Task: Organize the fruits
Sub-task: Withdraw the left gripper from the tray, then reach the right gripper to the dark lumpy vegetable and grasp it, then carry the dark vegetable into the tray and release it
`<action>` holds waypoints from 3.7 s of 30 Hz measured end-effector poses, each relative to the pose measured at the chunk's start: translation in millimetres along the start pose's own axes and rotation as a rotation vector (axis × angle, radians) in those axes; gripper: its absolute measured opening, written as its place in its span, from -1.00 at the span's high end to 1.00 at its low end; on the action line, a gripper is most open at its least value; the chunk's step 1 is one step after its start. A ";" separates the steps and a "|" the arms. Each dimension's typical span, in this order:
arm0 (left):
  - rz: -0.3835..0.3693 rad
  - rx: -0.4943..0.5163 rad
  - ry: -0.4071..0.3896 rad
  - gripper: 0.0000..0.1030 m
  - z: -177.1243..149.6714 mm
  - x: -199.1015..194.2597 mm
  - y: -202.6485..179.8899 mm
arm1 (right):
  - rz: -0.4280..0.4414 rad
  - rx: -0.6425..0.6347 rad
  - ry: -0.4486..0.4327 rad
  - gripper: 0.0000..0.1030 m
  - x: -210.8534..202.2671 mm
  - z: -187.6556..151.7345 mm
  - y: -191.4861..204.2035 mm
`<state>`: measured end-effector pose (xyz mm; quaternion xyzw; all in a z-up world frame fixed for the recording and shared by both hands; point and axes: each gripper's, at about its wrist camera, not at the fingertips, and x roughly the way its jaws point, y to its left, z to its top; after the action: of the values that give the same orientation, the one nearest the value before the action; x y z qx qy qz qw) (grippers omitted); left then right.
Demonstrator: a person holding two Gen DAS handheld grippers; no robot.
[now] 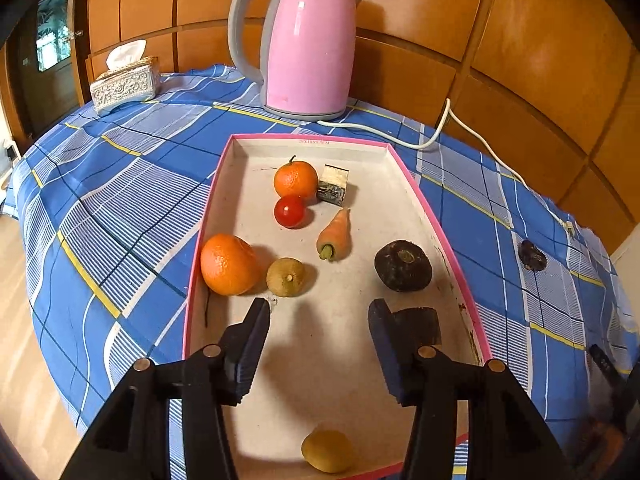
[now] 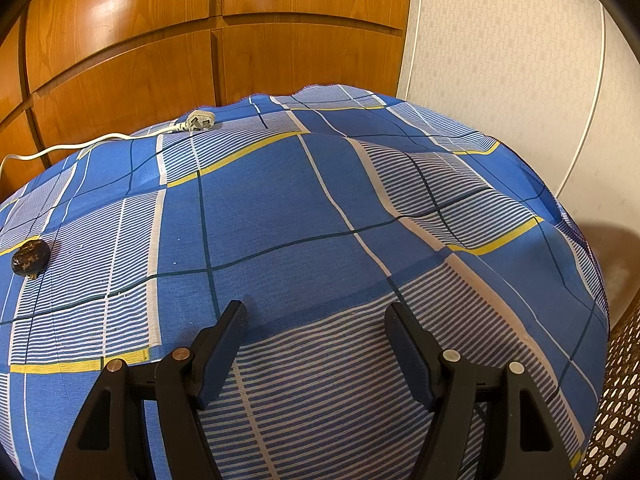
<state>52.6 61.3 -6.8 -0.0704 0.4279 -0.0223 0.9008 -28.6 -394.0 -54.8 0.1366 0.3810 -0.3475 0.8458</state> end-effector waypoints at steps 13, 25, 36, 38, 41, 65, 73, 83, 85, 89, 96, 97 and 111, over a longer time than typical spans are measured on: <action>0.027 -0.025 -0.028 -0.06 0.9 -6.2 11.1 | -0.002 -0.002 0.002 -0.42 0.1 0.1 0.4; 0.066 -0.063 -0.044 -0.10 1.1 -8.6 29.1 | 0.000 -0.003 0.026 -0.42 2.0 4.1 1.2; 0.116 -0.090 -0.046 -0.12 -3.3 -10.1 48.2 | 0.227 -0.090 0.101 -0.42 -9.3 27.3 38.4; 0.122 -0.100 -0.050 -0.17 -4.2 -11.4 50.8 | 0.322 -0.118 0.122 -0.42 -11.6 31.2 56.7; 0.126 -0.101 -0.052 -0.18 -6.0 -13.0 52.4 | 0.468 -0.180 0.146 -0.42 -15.0 37.6 90.3; 0.130 -0.092 -0.027 -0.20 -16.0 -10.4 53.7 | 0.520 -0.507 0.106 0.06 2.8 28.6 212.7; 0.128 -0.075 -0.034 -0.20 -18.3 -16.6 48.9 | 0.531 -0.504 0.082 0.06 3.7 29.5 212.8; 0.122 -0.079 -0.033 -0.21 -21.5 -19.4 50.6 | 0.494 -0.527 0.102 0.12 -7.0 24.6 205.8; 0.120 -0.085 -0.033 -0.21 -21.7 -19.1 51.7 | 0.499 -0.533 0.104 0.12 -11.0 20.5 201.5; 0.115 -0.098 -0.026 -0.21 -22.1 -17.0 53.7 | 0.514 -0.546 0.106 0.12 -21.6 8.4 190.9; 0.107 -0.112 -0.024 -0.21 -23.5 -15.2 56.8 | 0.543 -0.557 0.126 0.12 -39.0 -9.8 174.0; 0.107 -0.113 -0.023 -0.21 -23.6 -14.6 57.2 | 0.548 -0.556 0.131 0.12 -40.6 -11.2 173.2; 0.111 -0.141 -0.030 -0.21 -24.7 -15.7 66.2 | 0.709 -0.609 0.079 0.13 -95.6 -7.5 194.5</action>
<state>22.3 125.7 -19.8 -0.1102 0.4179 0.0588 0.8999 57.2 -203.8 4.2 0.0171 0.4275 0.0959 0.8987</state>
